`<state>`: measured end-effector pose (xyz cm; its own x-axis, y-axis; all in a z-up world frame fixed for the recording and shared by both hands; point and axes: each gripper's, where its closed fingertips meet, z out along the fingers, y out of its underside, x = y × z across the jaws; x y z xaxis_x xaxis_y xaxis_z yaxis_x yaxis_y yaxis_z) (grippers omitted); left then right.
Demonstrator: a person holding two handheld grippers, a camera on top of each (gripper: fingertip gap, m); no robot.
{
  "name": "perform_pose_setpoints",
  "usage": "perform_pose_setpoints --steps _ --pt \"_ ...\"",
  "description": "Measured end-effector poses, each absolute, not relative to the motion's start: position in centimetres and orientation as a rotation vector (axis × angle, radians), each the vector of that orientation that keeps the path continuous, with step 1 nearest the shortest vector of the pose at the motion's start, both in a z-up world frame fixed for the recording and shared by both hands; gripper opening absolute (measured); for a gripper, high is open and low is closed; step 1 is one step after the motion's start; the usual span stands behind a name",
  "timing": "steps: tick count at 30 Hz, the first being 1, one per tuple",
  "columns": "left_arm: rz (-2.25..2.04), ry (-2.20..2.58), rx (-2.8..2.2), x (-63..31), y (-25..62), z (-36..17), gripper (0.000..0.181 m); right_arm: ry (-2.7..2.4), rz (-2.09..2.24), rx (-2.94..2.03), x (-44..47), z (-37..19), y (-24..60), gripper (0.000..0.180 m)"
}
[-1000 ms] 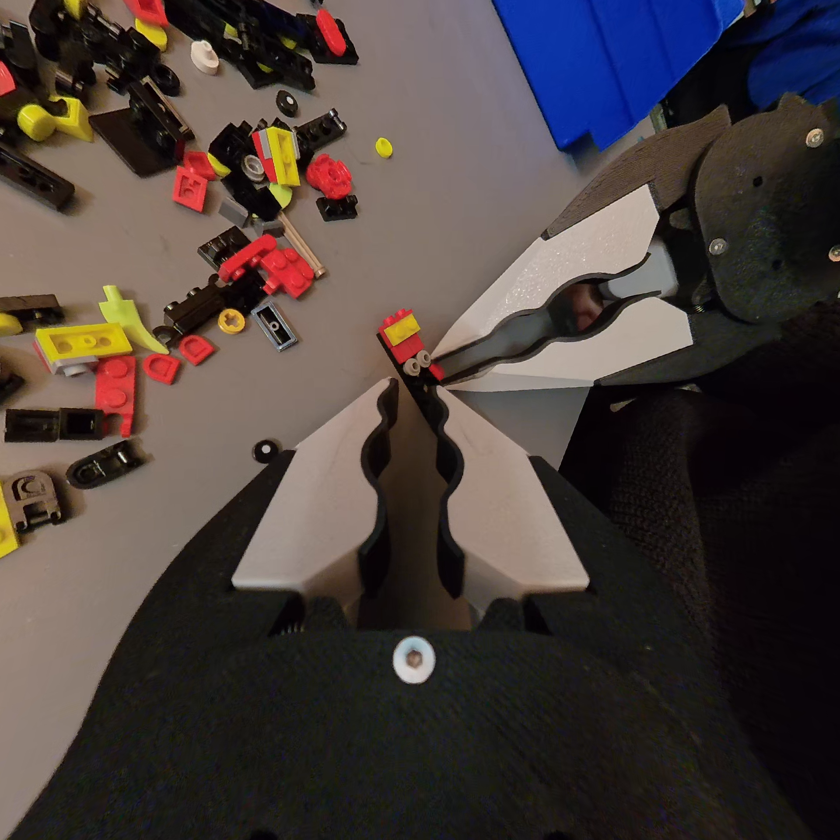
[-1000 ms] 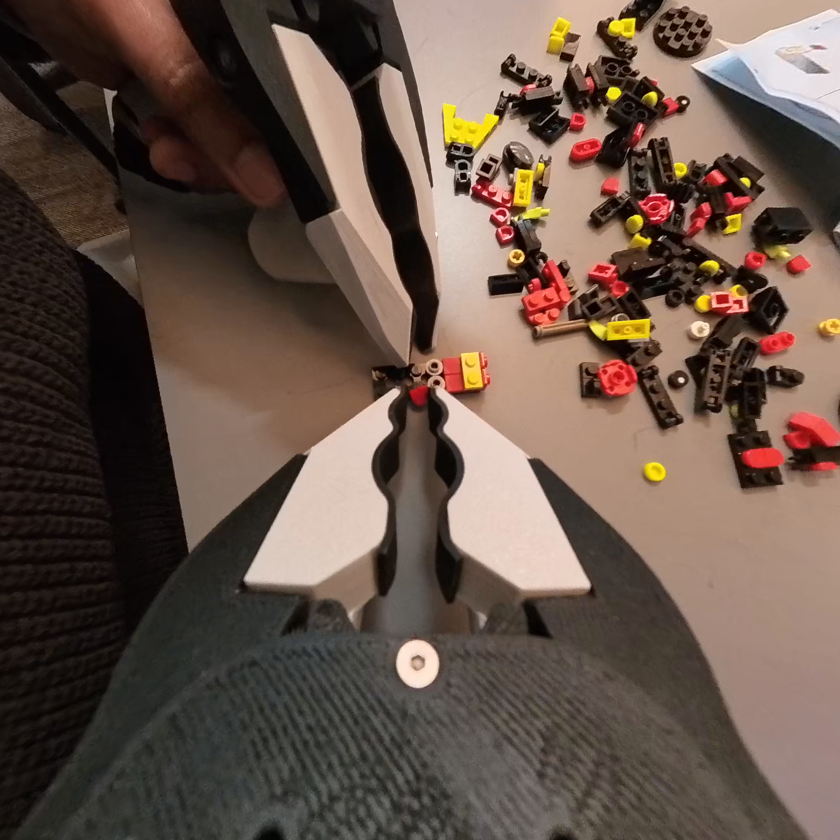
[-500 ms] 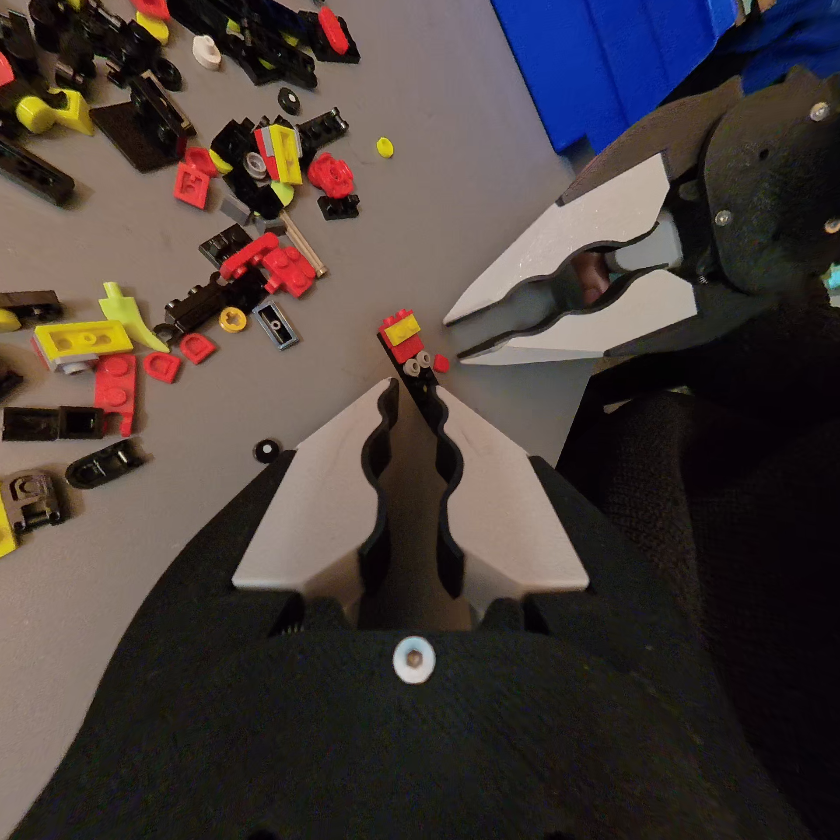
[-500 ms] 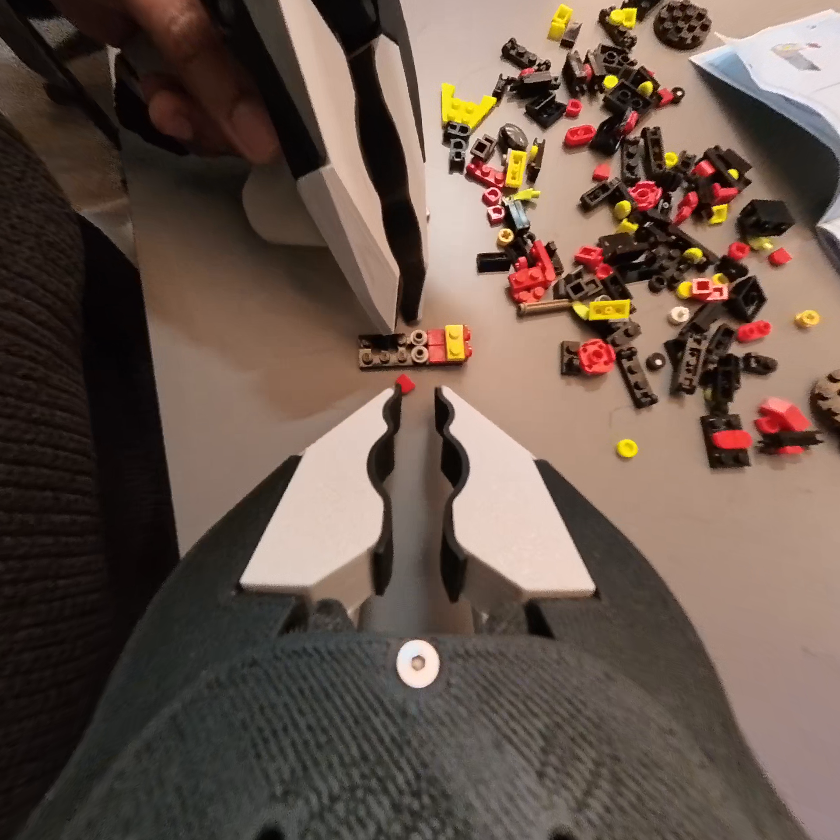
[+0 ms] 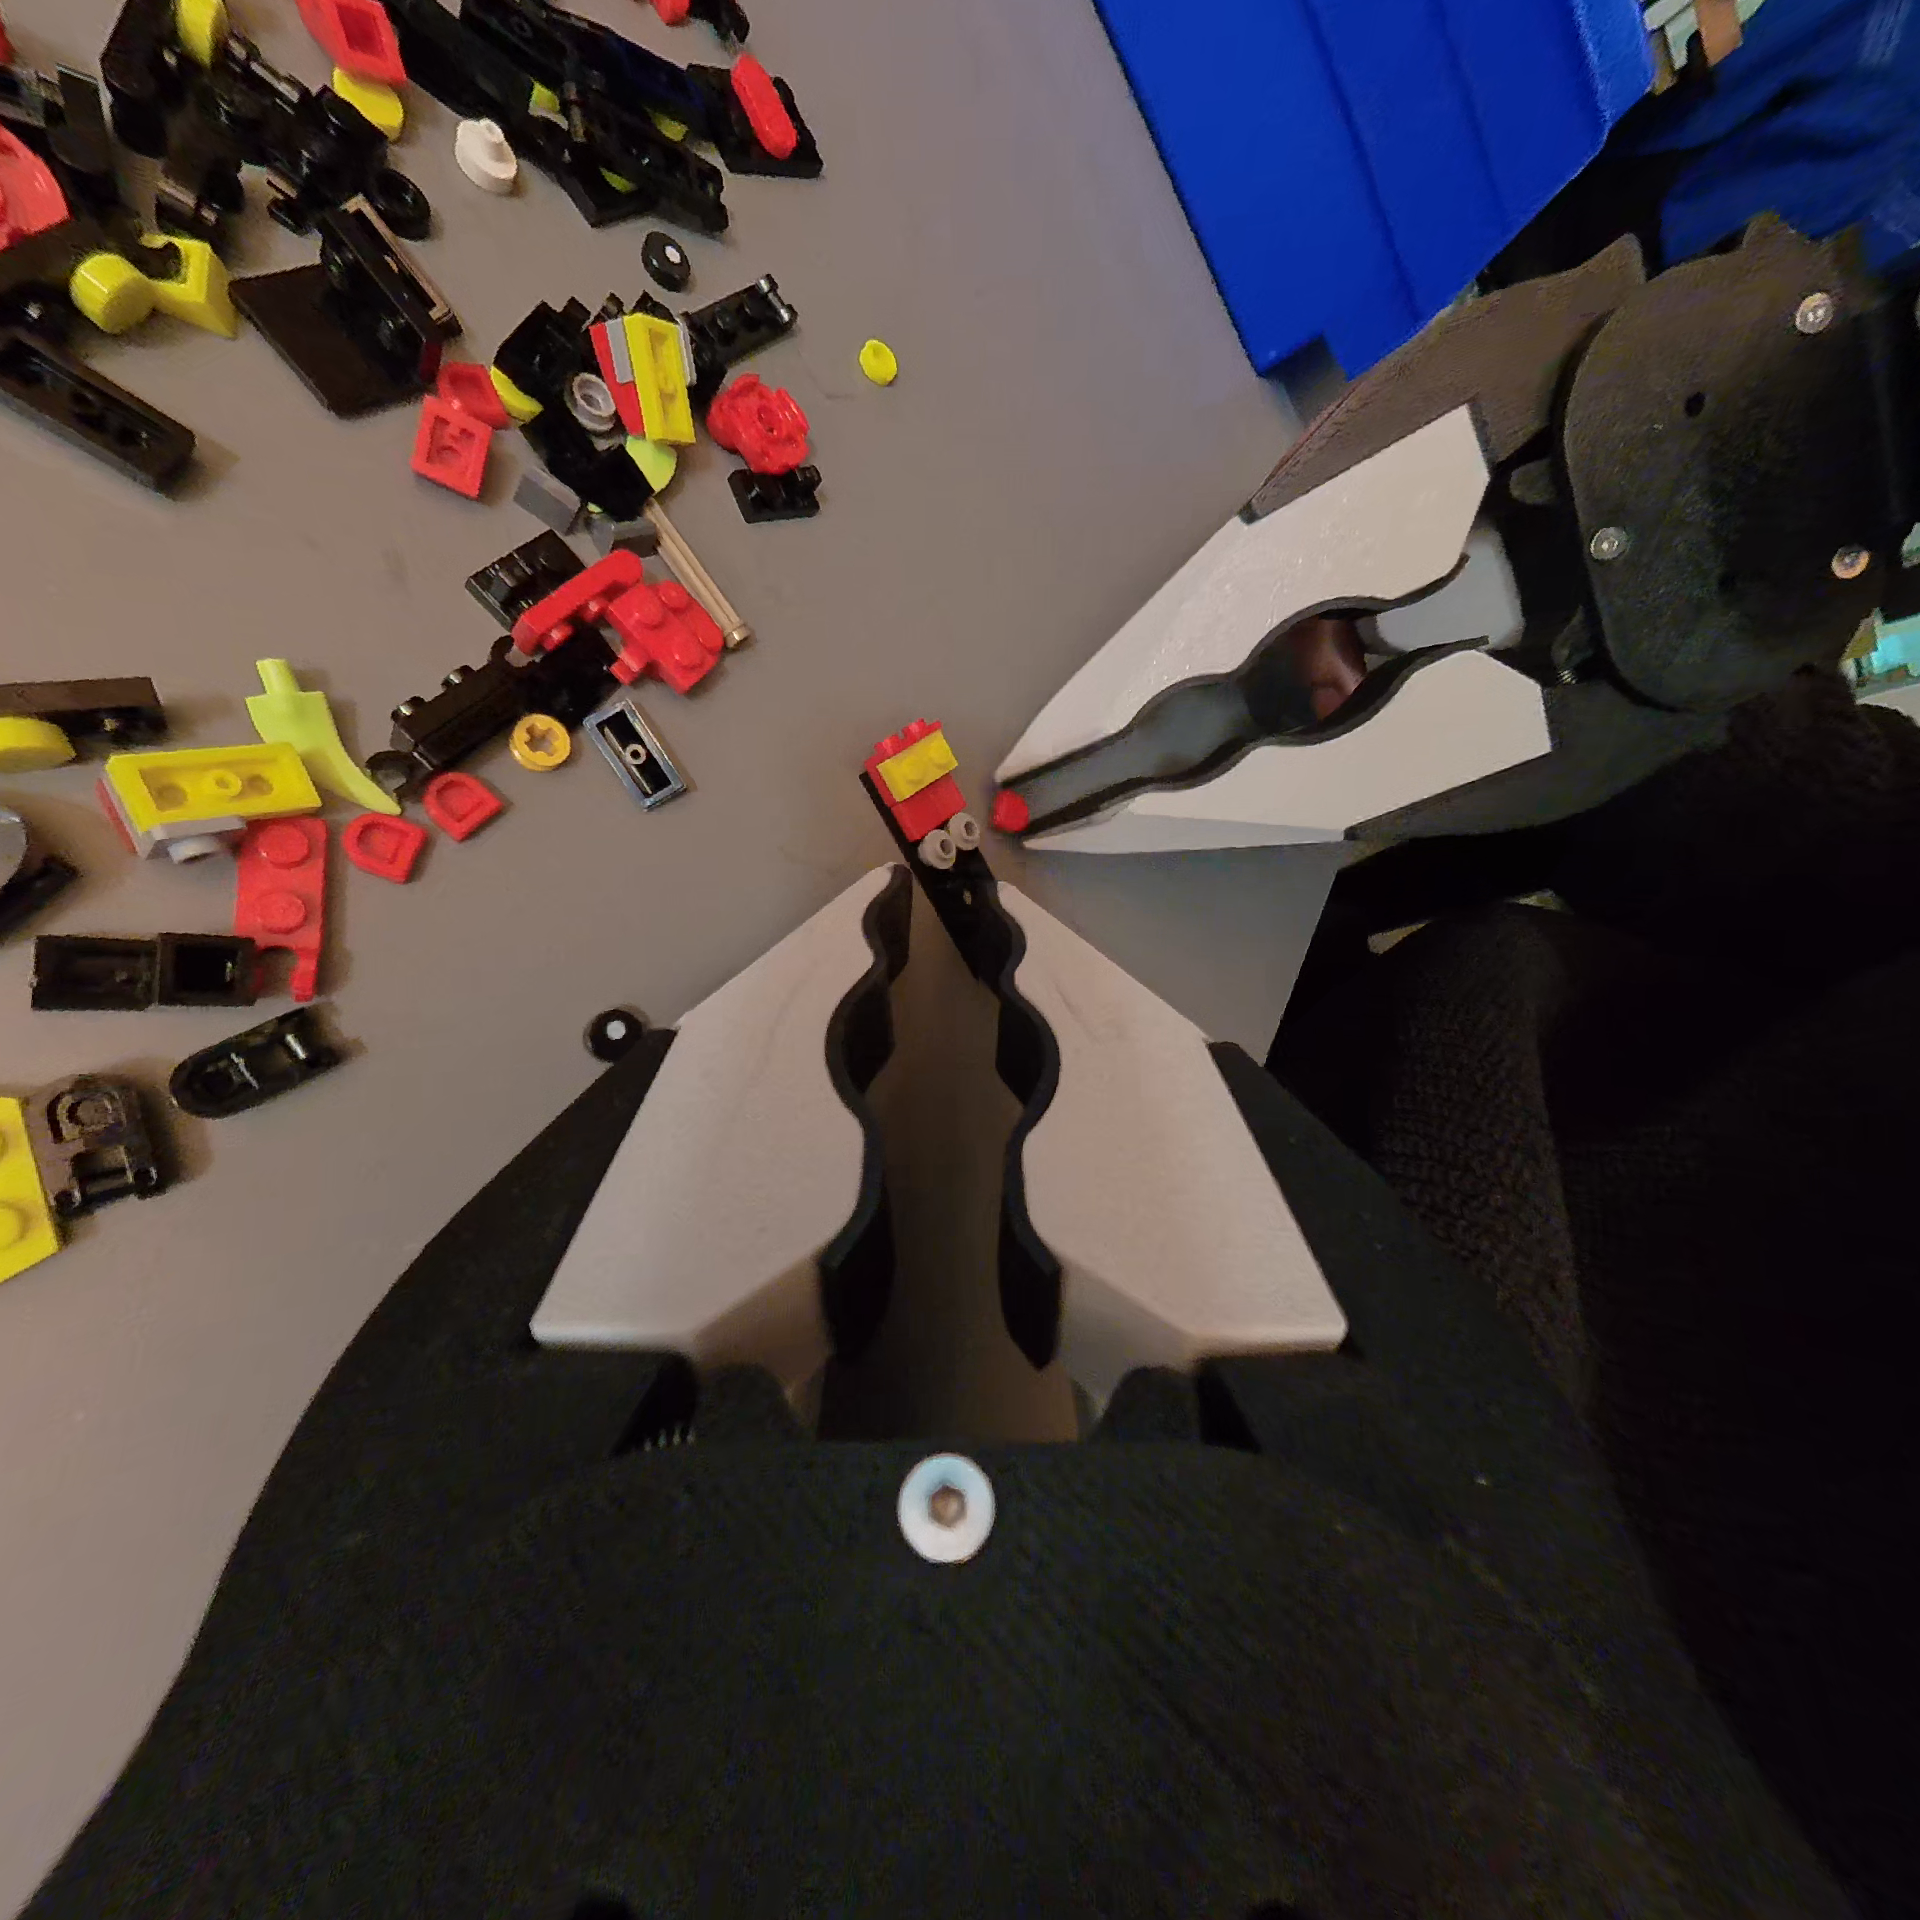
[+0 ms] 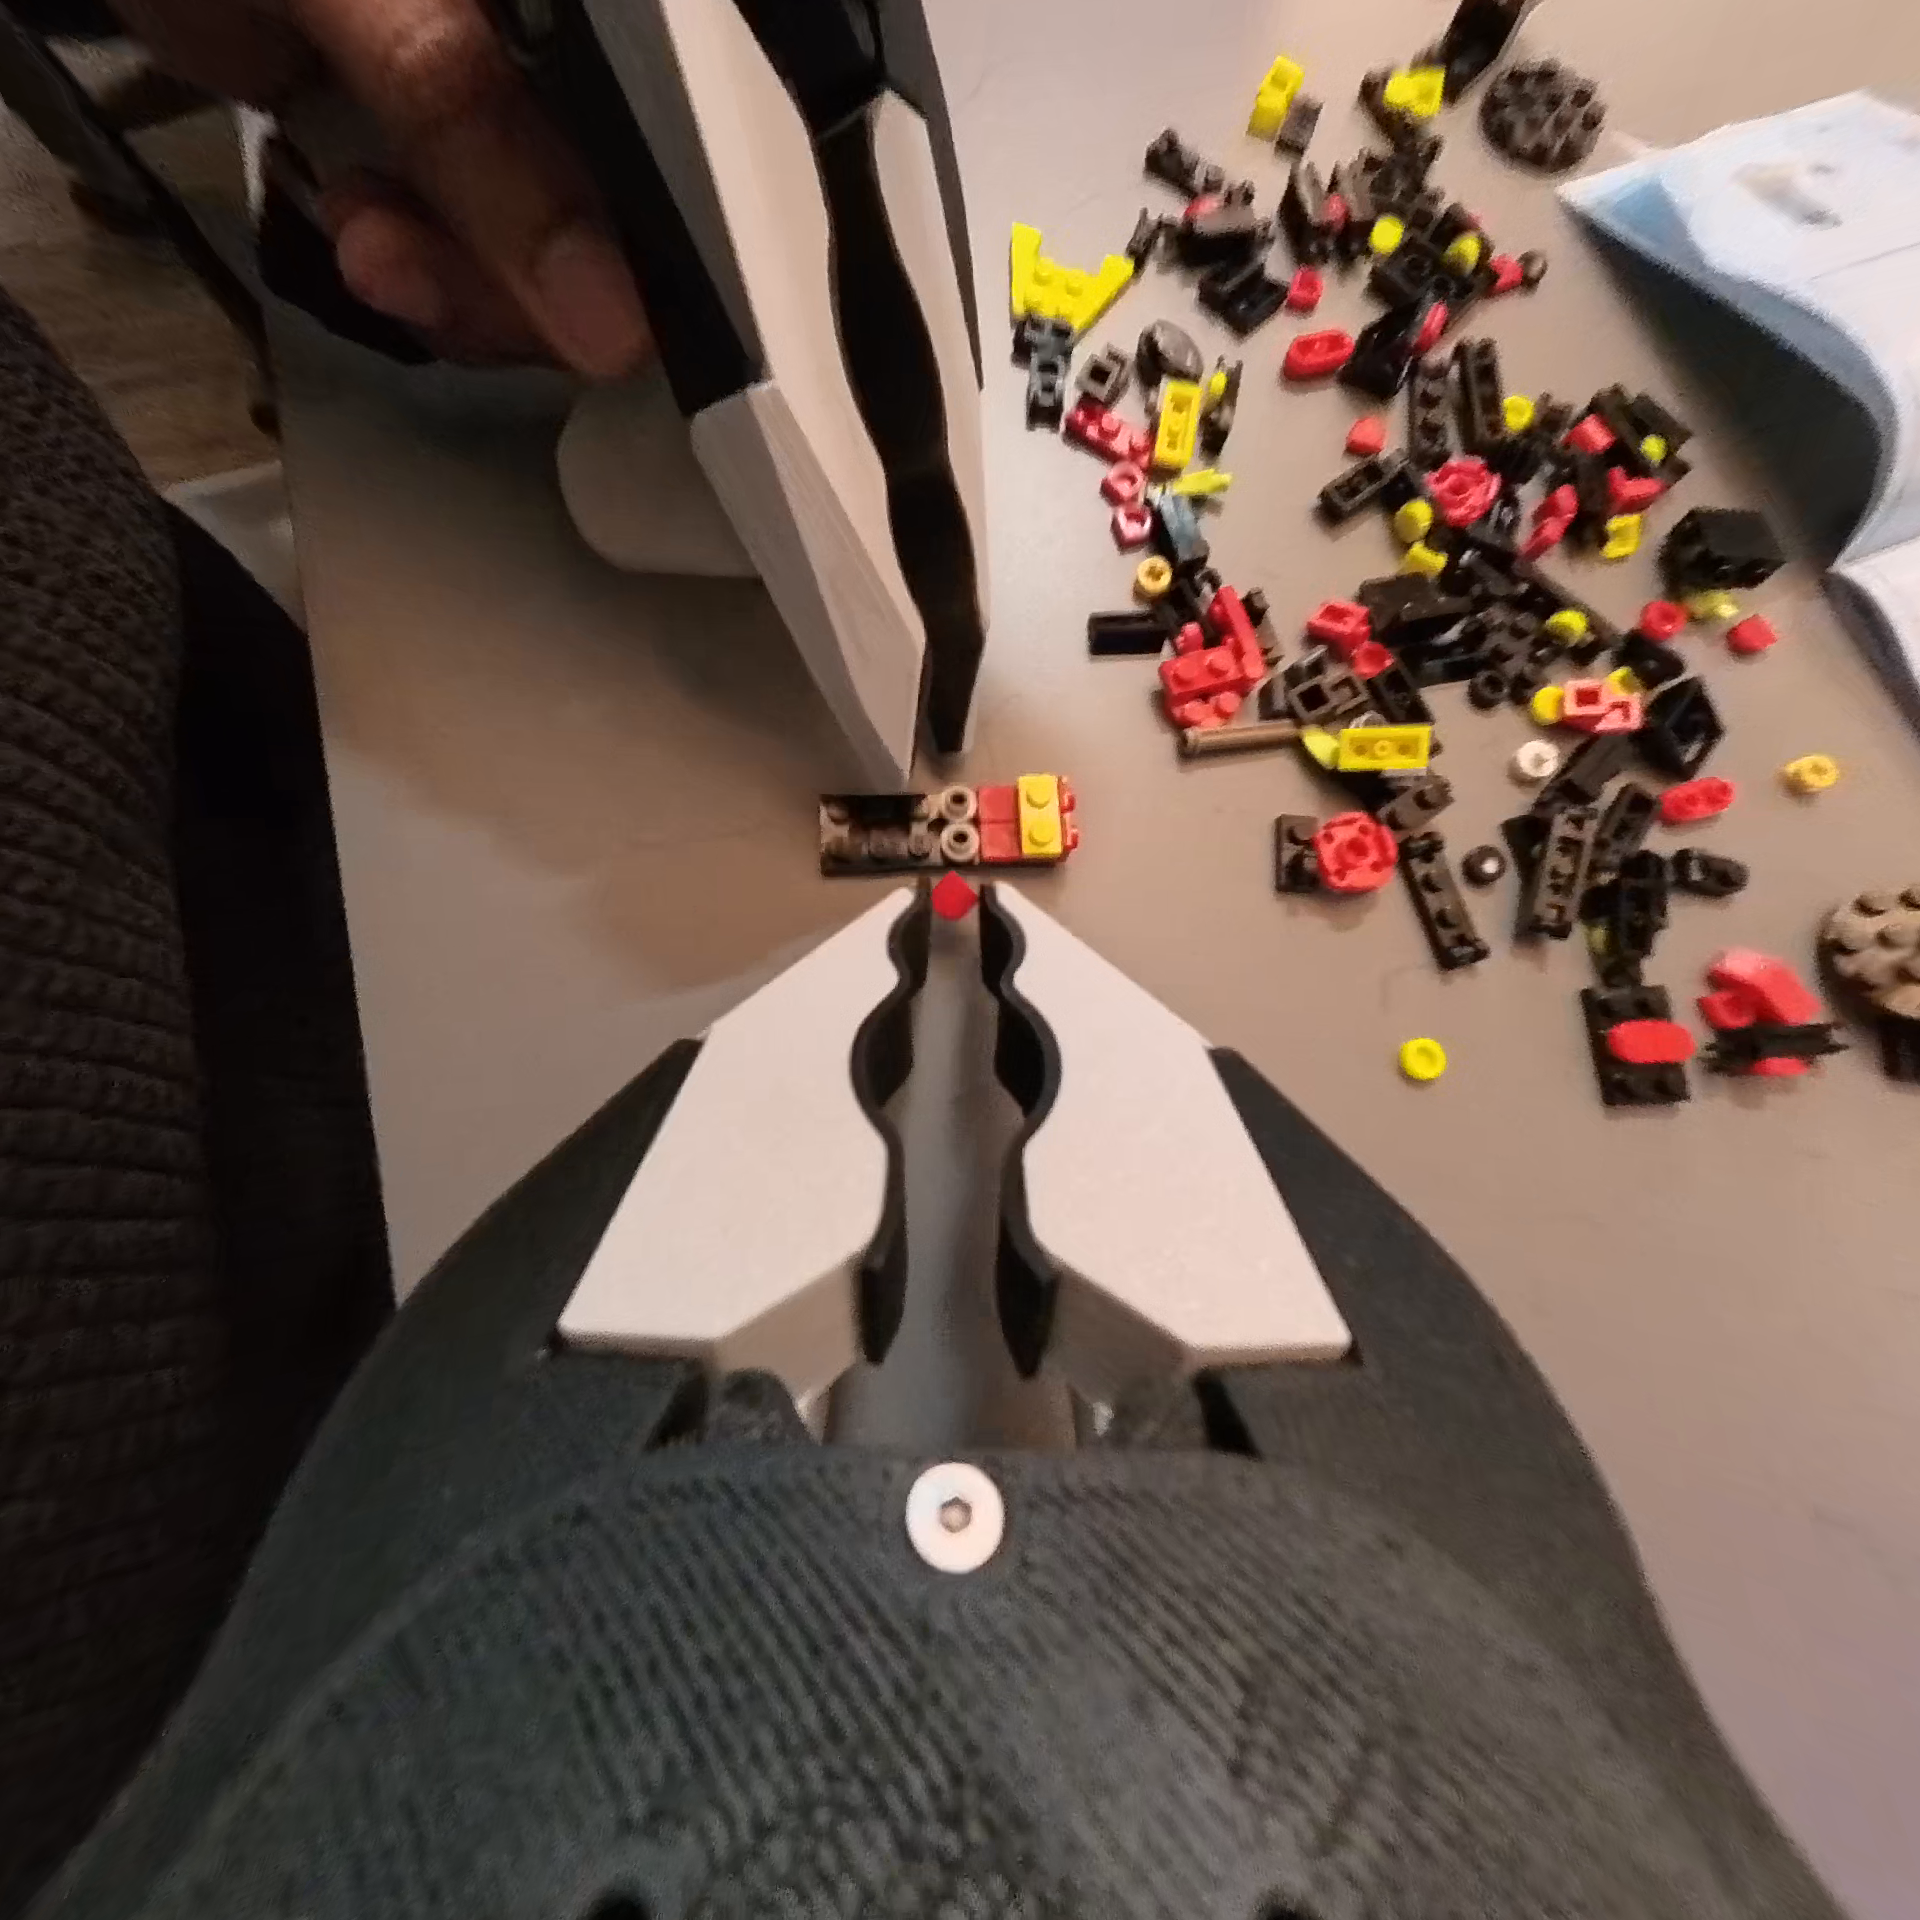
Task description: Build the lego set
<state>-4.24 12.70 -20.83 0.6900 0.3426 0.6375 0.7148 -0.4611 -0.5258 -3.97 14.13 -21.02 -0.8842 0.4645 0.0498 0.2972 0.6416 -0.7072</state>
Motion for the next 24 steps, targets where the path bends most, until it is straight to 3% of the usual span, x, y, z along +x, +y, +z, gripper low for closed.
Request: perform_pose_setpoints --steps 1,10,24 --pt "-0.588 -0.805 -2.062 -4.2 12.8 -20.6 0.011 -2.612 1.114 -0.598 -4.0 -20.4 13.9 0.007" --pt "-1.045 -0.835 -1.631 -3.3 13.4 -15.4 0.003 -2.409 1.317 -0.343 -3.5 -15.5 12.6 0.007" --pt "-1.123 -0.828 -1.604 -2.7 13.5 -15.2 0.000 -2.427 1.269 -0.253 -3.0 -15.8 12.5 0.007"
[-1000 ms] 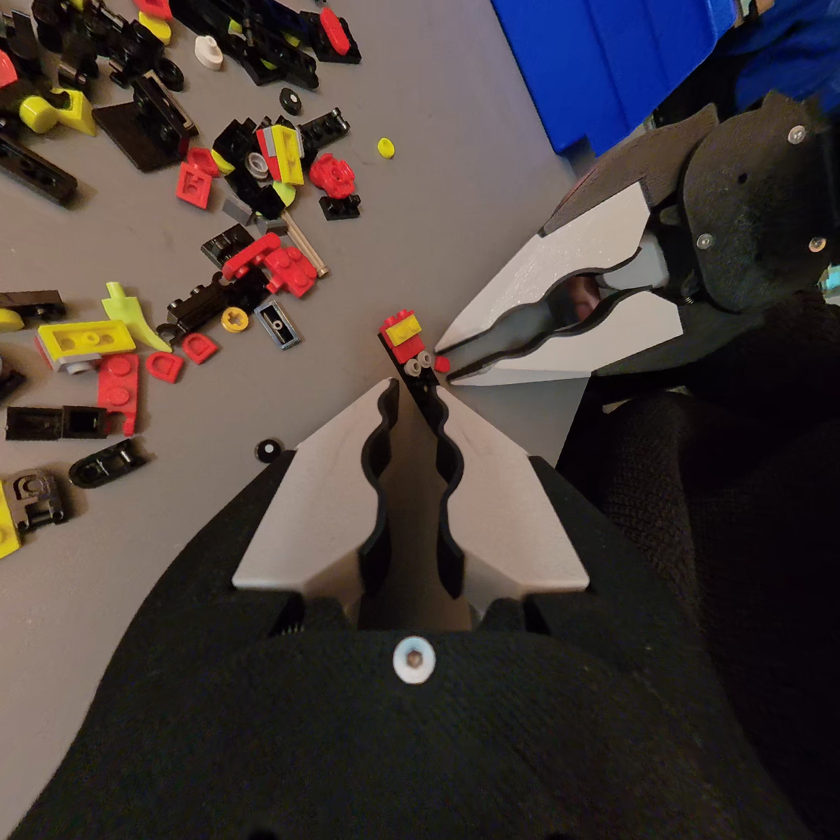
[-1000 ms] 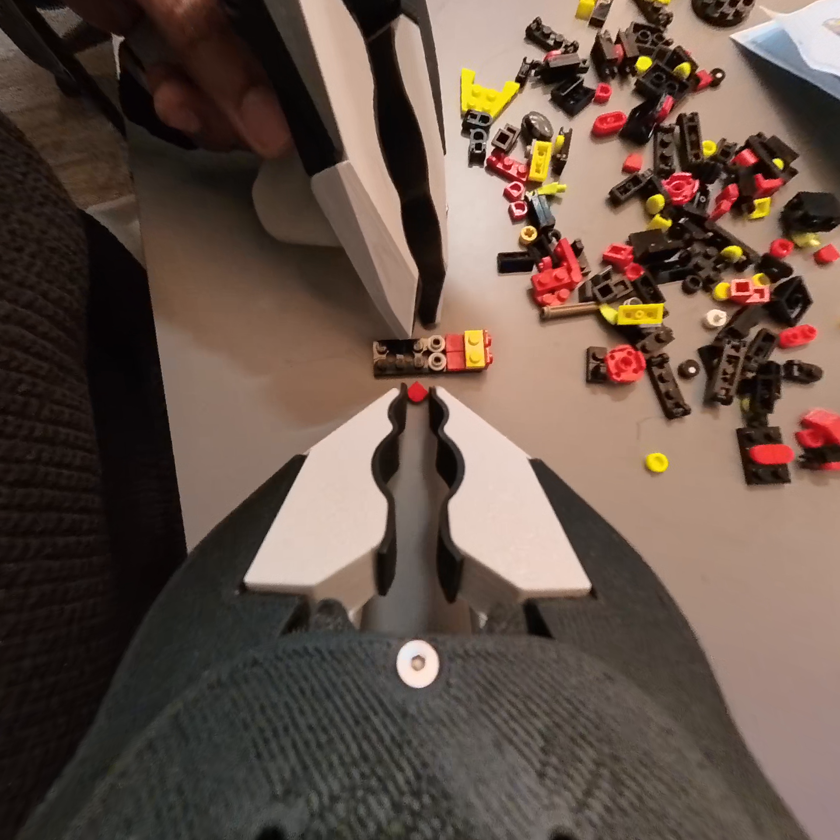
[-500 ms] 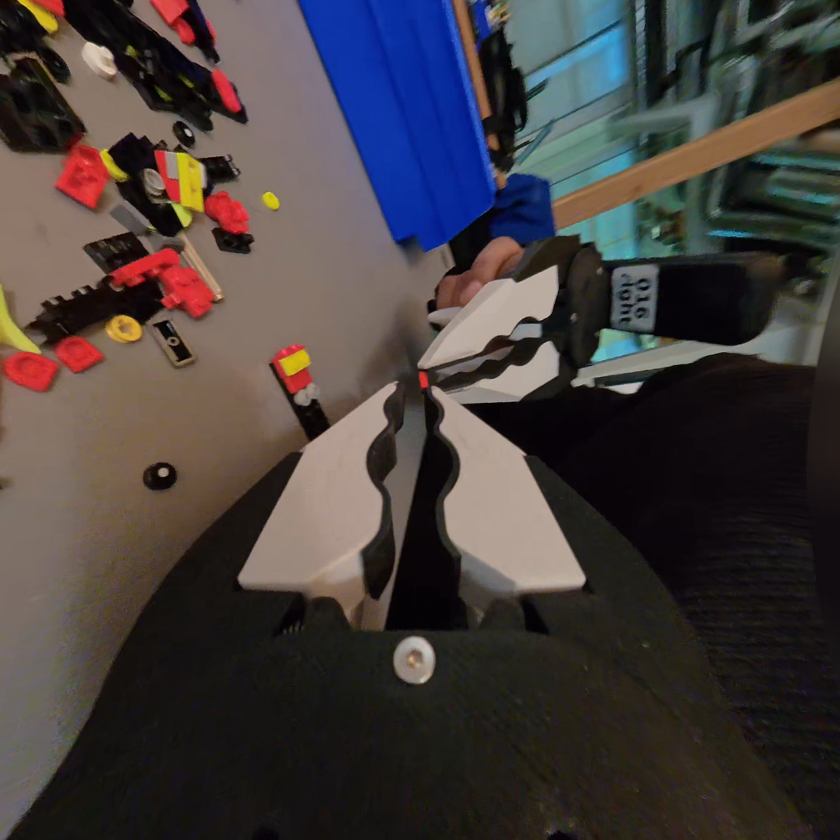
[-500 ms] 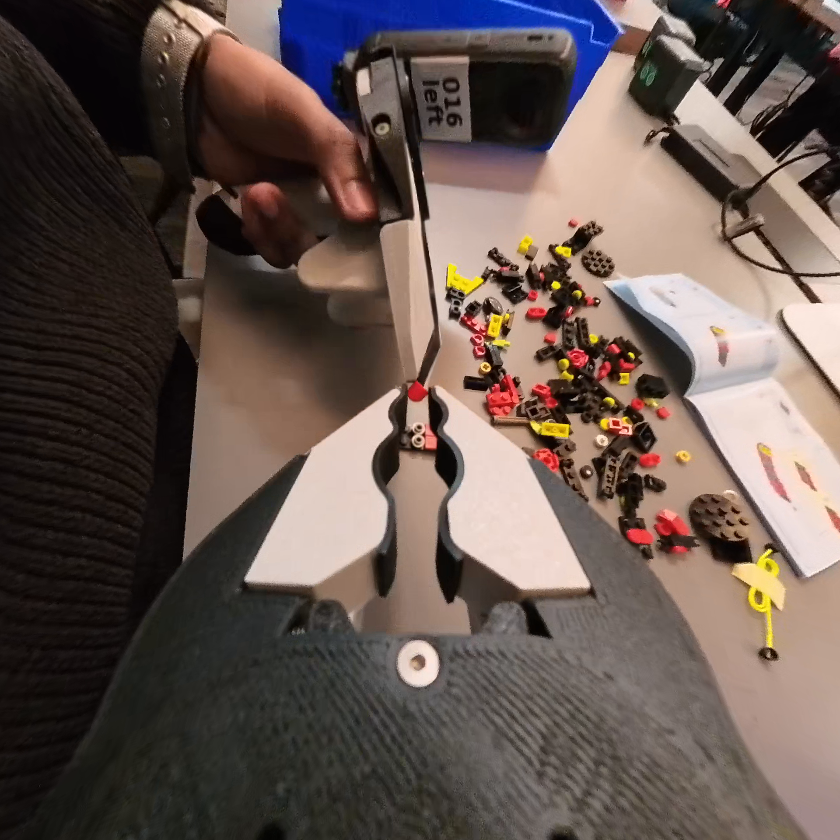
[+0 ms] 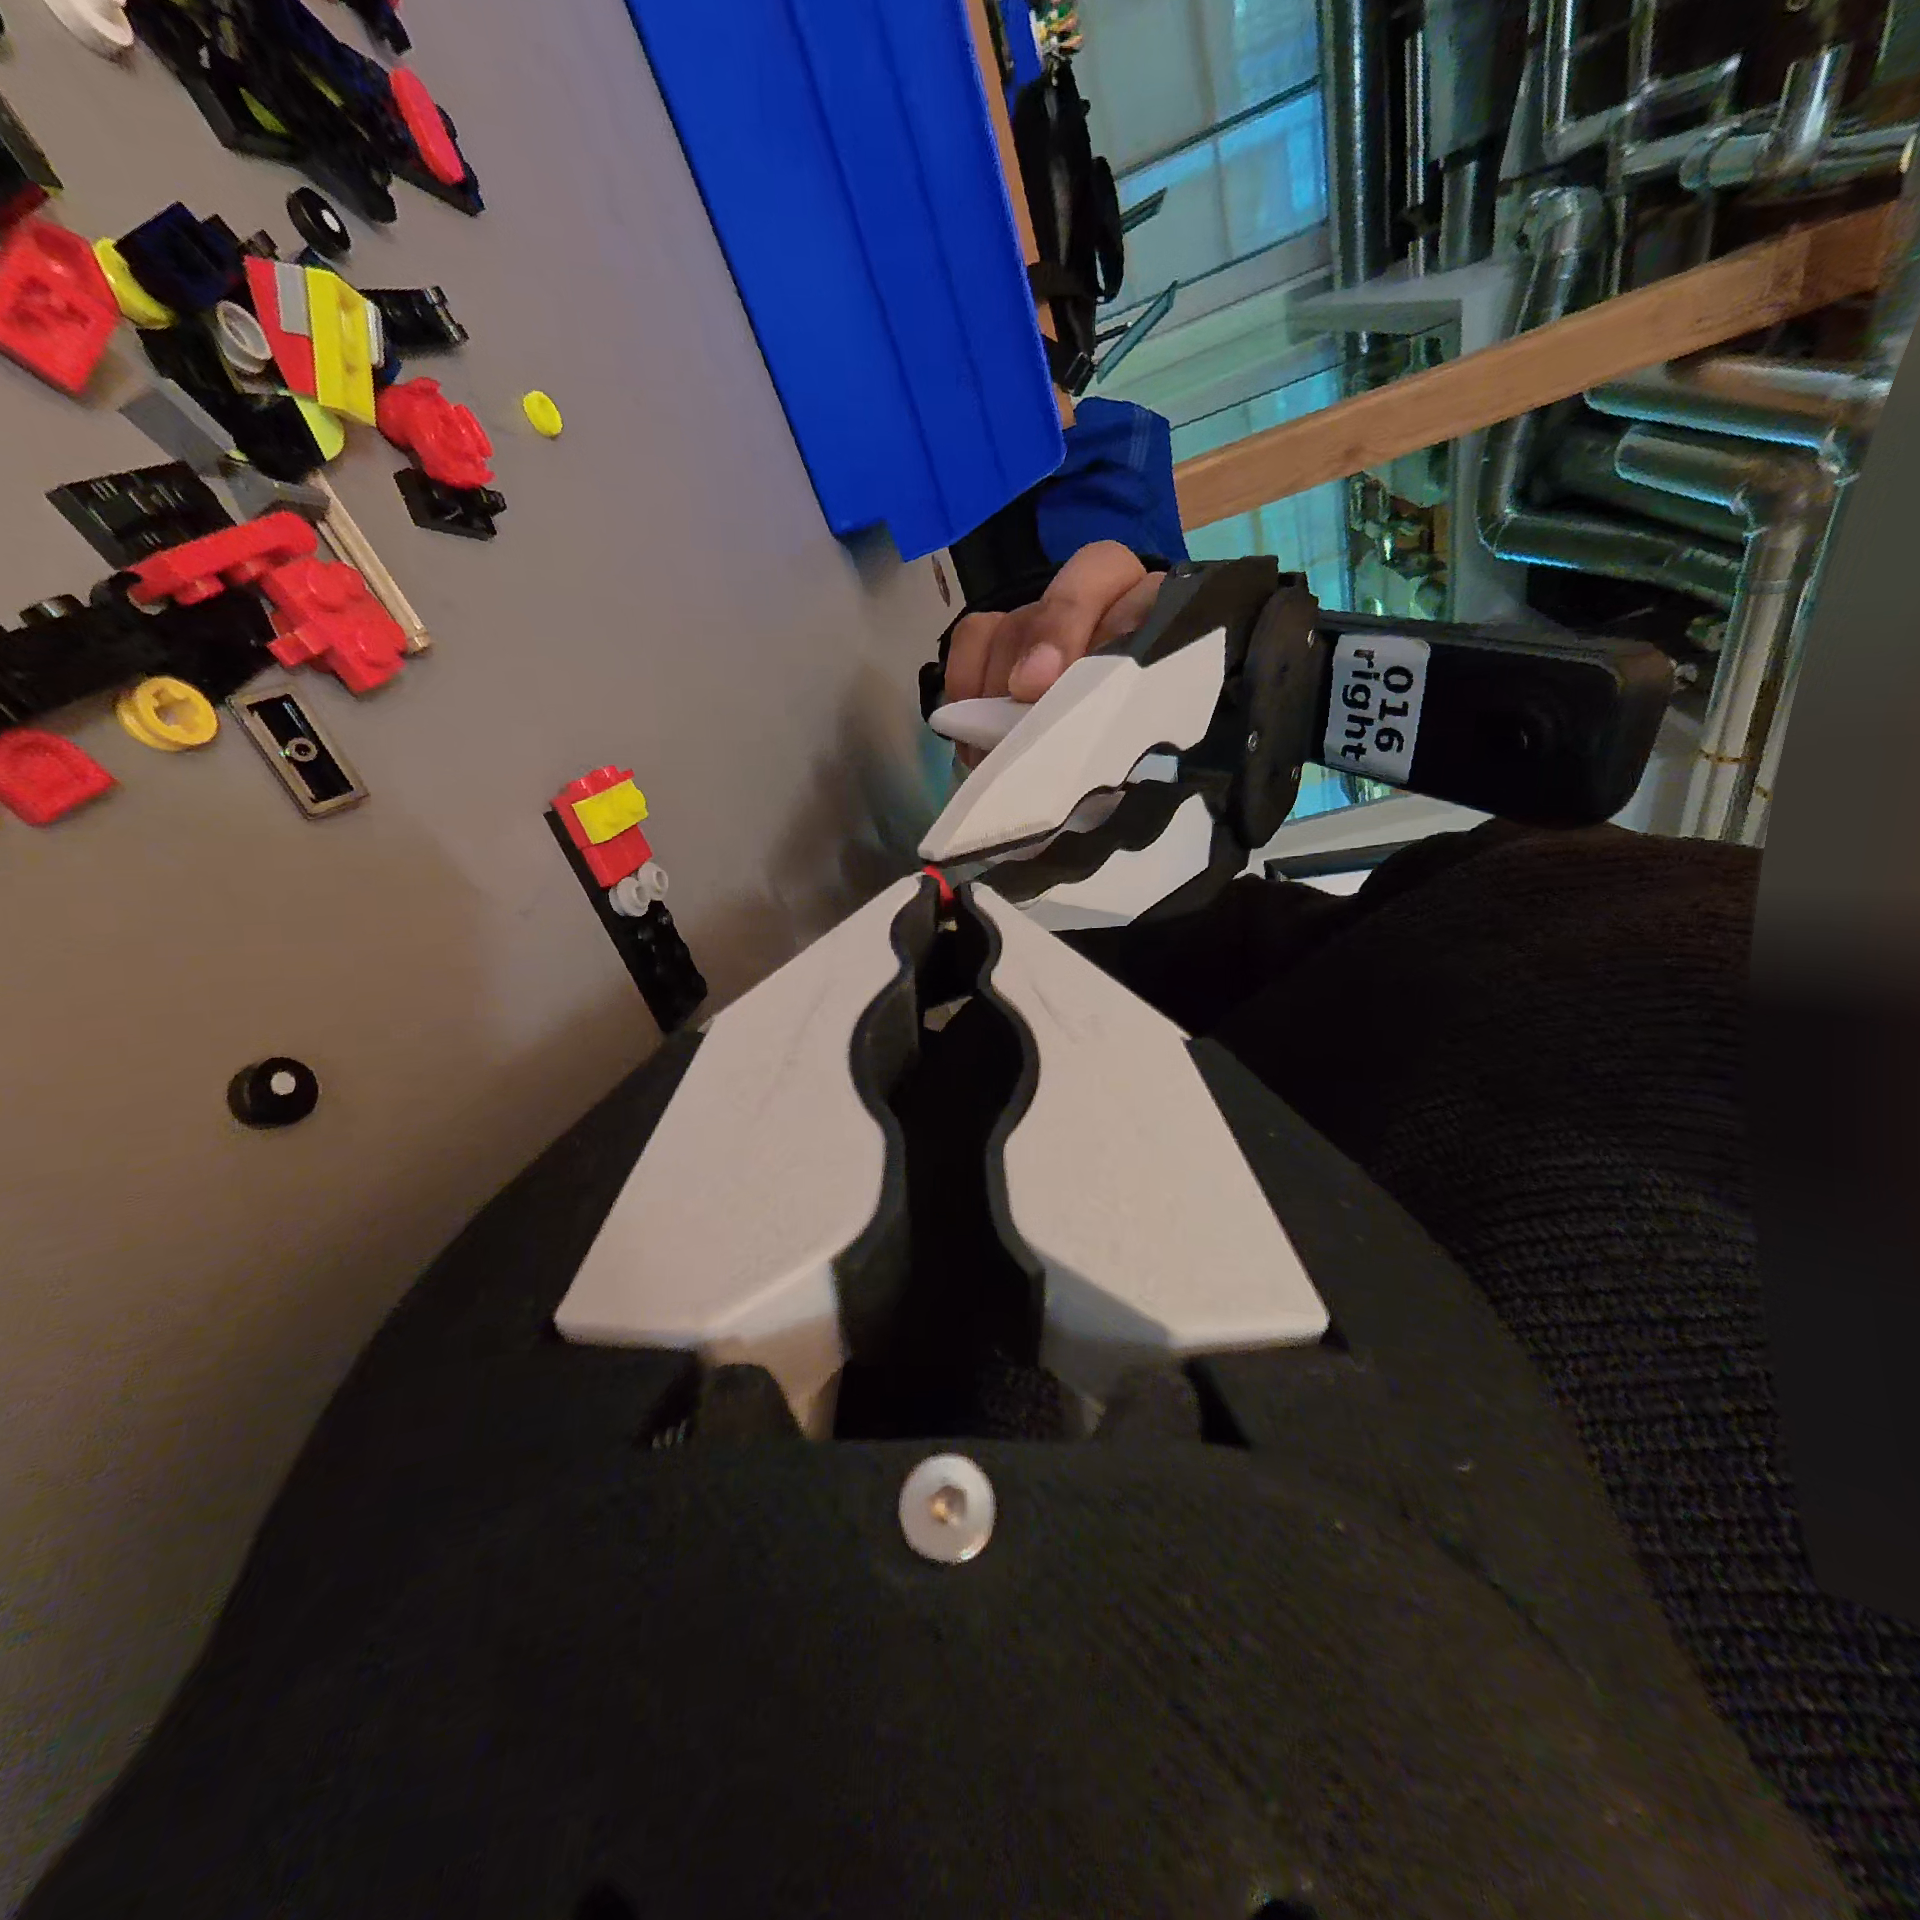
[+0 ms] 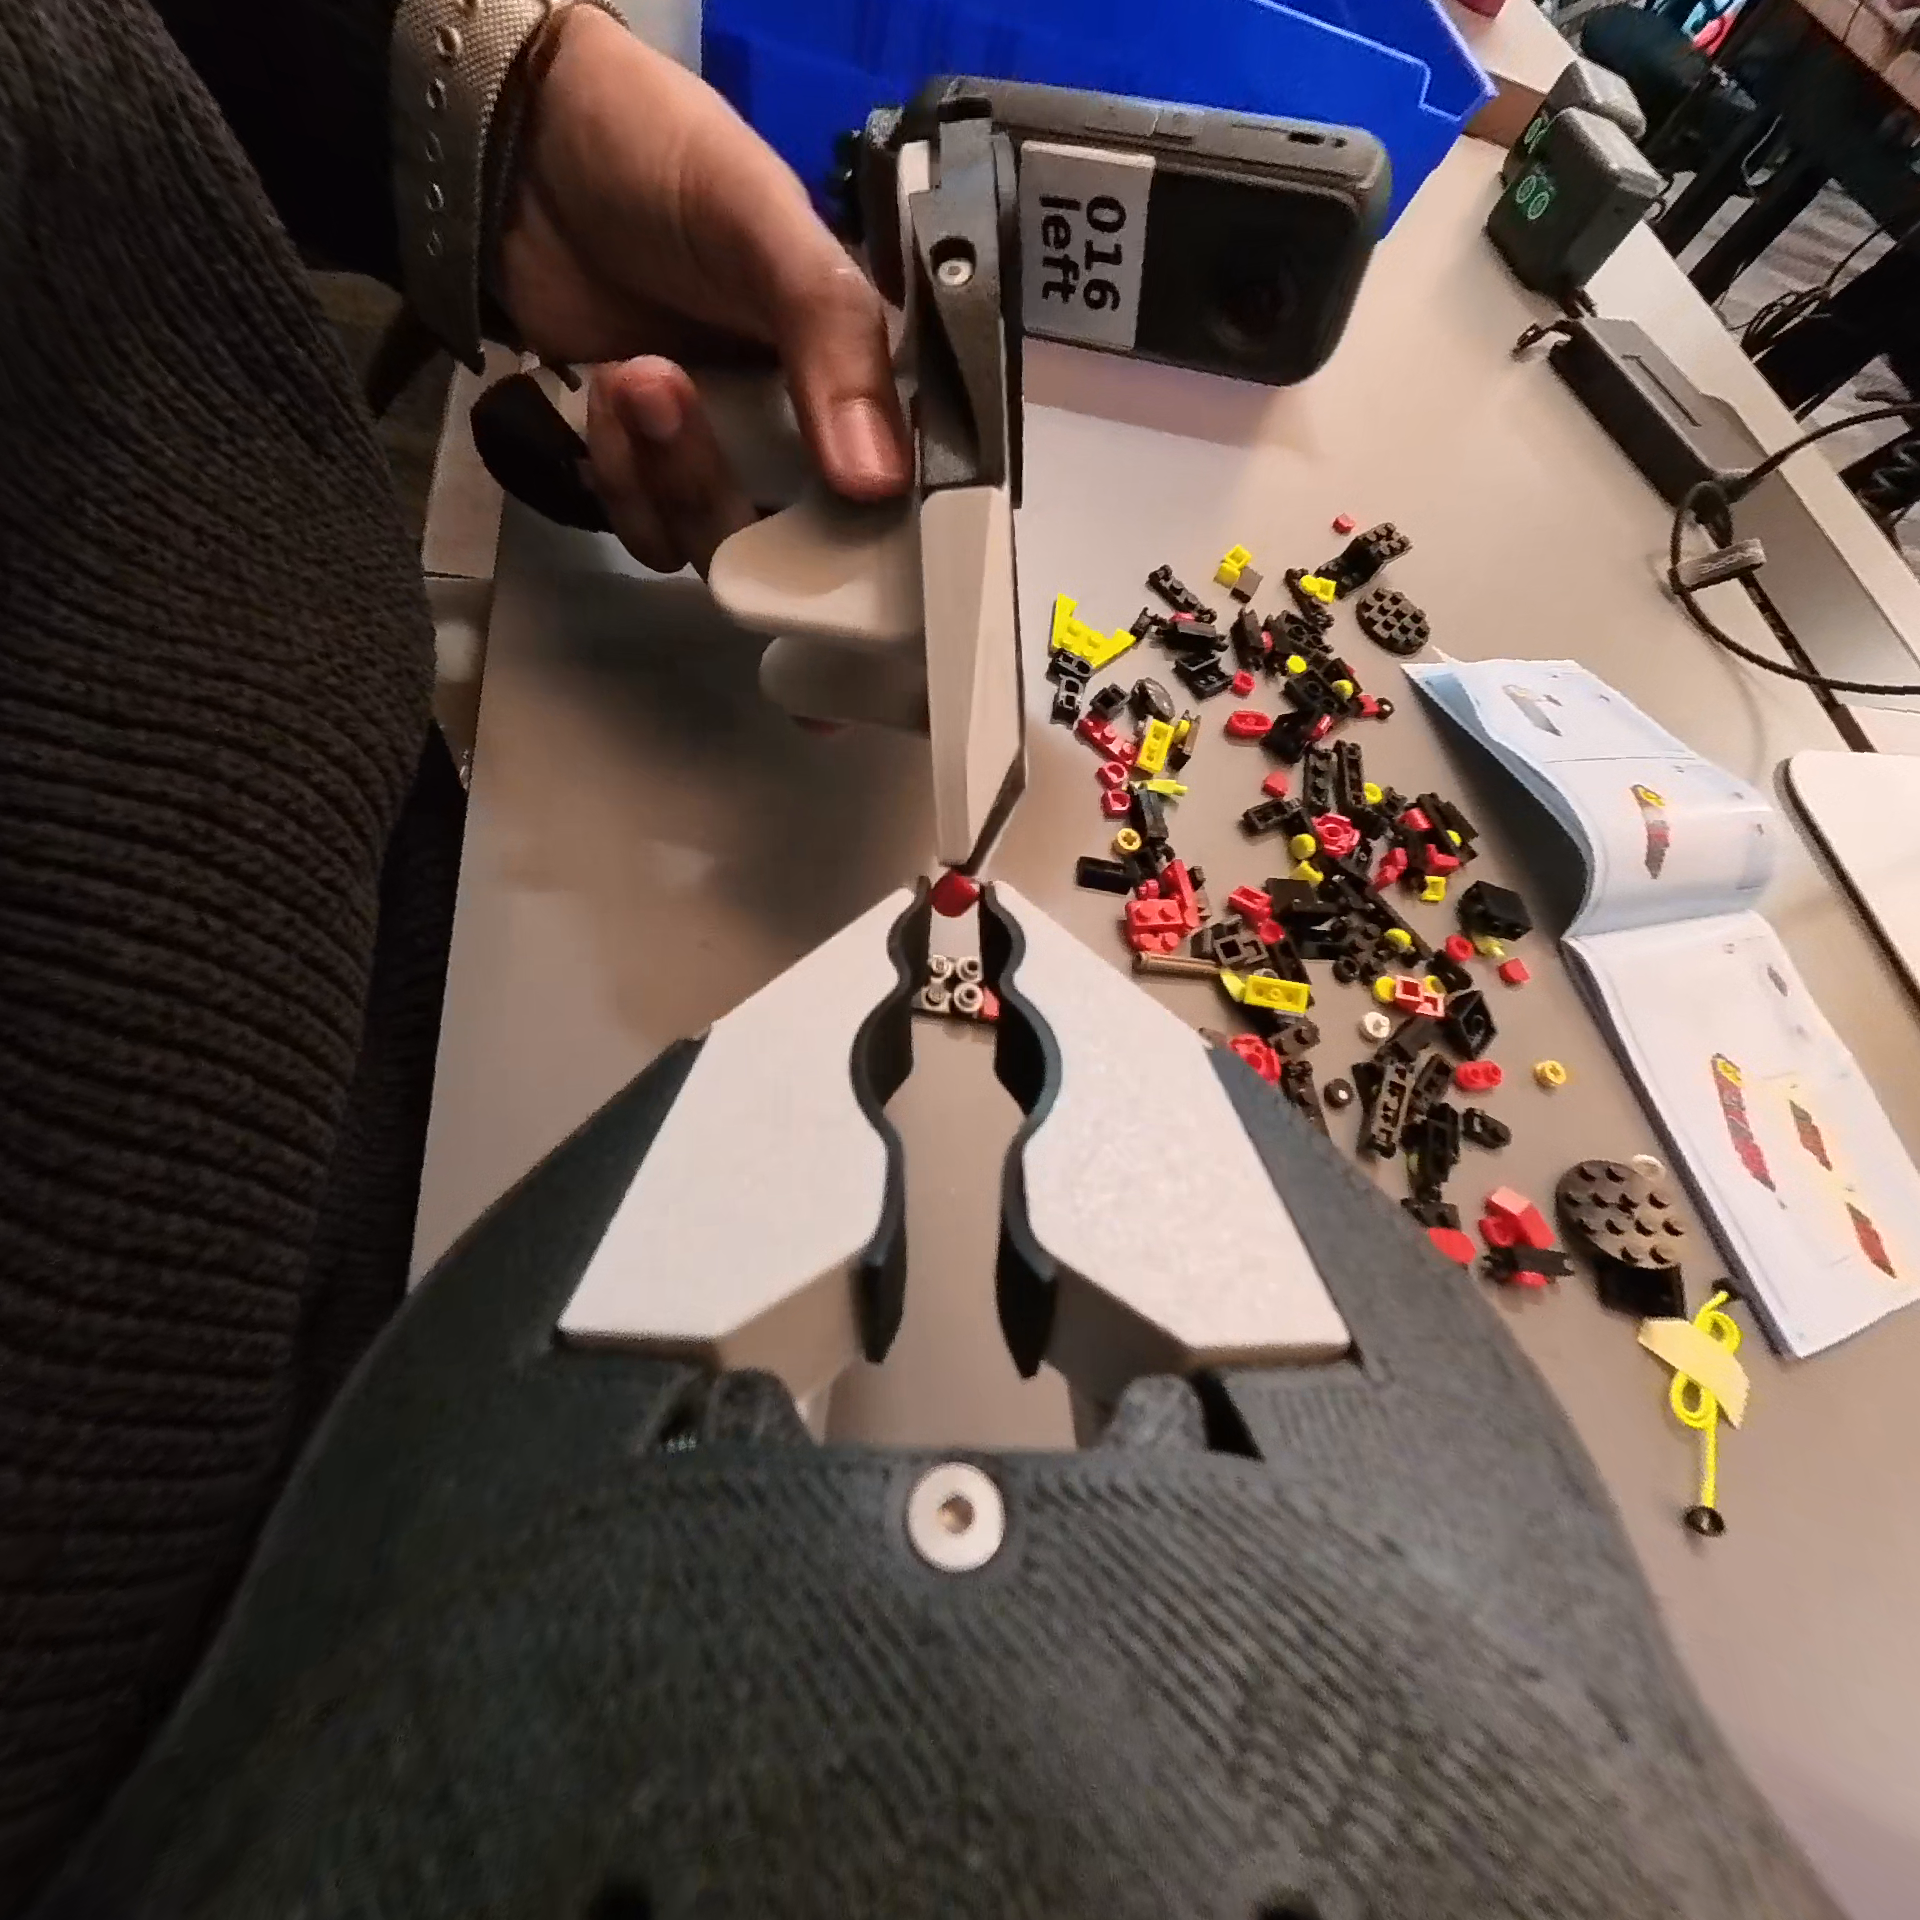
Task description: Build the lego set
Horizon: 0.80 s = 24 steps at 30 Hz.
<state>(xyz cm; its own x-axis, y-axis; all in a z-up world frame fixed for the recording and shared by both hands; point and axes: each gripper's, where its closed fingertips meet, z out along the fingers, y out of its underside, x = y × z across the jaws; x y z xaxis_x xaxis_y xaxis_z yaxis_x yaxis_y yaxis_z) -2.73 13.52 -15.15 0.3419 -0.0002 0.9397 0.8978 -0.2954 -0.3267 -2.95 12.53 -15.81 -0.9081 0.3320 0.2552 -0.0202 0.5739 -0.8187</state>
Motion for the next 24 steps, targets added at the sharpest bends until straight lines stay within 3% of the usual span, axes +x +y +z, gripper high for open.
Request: perform_pose_setpoints --steps 13,17,22,24 --pt "-1.109 -0.842 -1.652 -2.6 13.5 -16.0 0.011 -2.431 1.252 -0.220 -2.7 -15.9 12.3 0.007" --pt "-1.114 -0.830 -1.647 -2.4 13.5 -15.8 0.000 -2.435 1.248 -0.221 -2.7 -16.0 12.3 0.007" --pt "-1.125 -0.830 -1.623 -2.6 13.5 -15.6 0.000 -2.418 1.271 -0.255 -3.0 -15.8 12.3 0.008" --pt "-1.125 -0.841 -1.596 -3.0 13.4 -15.4 0.000 -2.376 1.291 -0.339 -3.8 -15.3 12.5 0.030"
